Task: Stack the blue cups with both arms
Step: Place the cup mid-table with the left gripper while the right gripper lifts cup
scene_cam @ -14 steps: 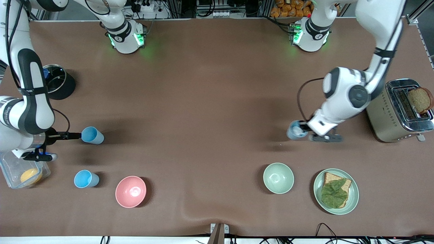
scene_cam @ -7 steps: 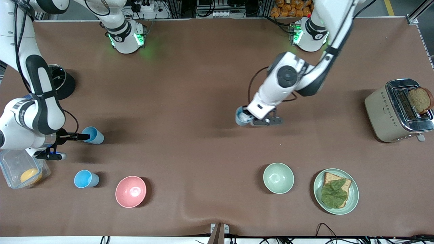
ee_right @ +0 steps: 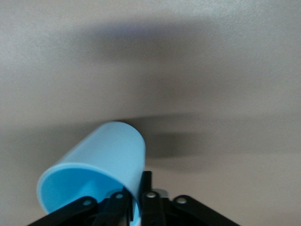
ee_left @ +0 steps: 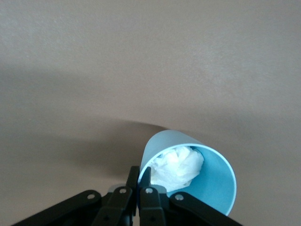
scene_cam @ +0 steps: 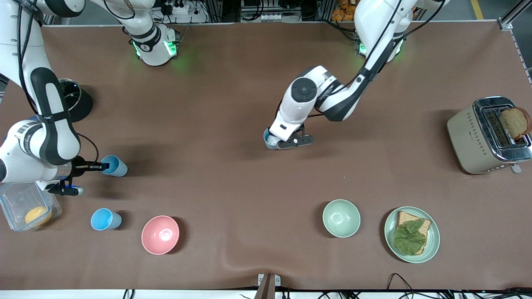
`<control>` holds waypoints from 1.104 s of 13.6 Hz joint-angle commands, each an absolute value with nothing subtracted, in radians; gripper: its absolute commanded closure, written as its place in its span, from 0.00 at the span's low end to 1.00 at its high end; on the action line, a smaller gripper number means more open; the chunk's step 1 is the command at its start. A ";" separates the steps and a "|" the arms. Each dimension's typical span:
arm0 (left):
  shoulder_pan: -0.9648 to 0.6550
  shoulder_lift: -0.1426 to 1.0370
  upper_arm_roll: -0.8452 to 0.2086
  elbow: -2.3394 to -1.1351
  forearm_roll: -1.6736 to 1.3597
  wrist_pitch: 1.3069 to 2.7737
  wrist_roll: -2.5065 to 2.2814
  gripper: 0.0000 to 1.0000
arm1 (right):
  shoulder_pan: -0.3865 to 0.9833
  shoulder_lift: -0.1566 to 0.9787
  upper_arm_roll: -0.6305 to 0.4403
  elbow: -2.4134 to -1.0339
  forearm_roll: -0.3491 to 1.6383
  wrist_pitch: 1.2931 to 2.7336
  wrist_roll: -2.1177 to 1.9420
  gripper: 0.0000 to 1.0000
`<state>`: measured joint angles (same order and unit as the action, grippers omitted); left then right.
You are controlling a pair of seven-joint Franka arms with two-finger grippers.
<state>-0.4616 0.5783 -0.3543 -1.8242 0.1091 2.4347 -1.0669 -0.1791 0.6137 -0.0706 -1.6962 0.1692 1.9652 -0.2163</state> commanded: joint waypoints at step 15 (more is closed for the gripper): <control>-0.270 0.221 -0.347 -1.747 0.146 2.154 -1.168 0.00 | 0.095 0.408 -0.044 -1.660 0.316 1.668 0.146 1.00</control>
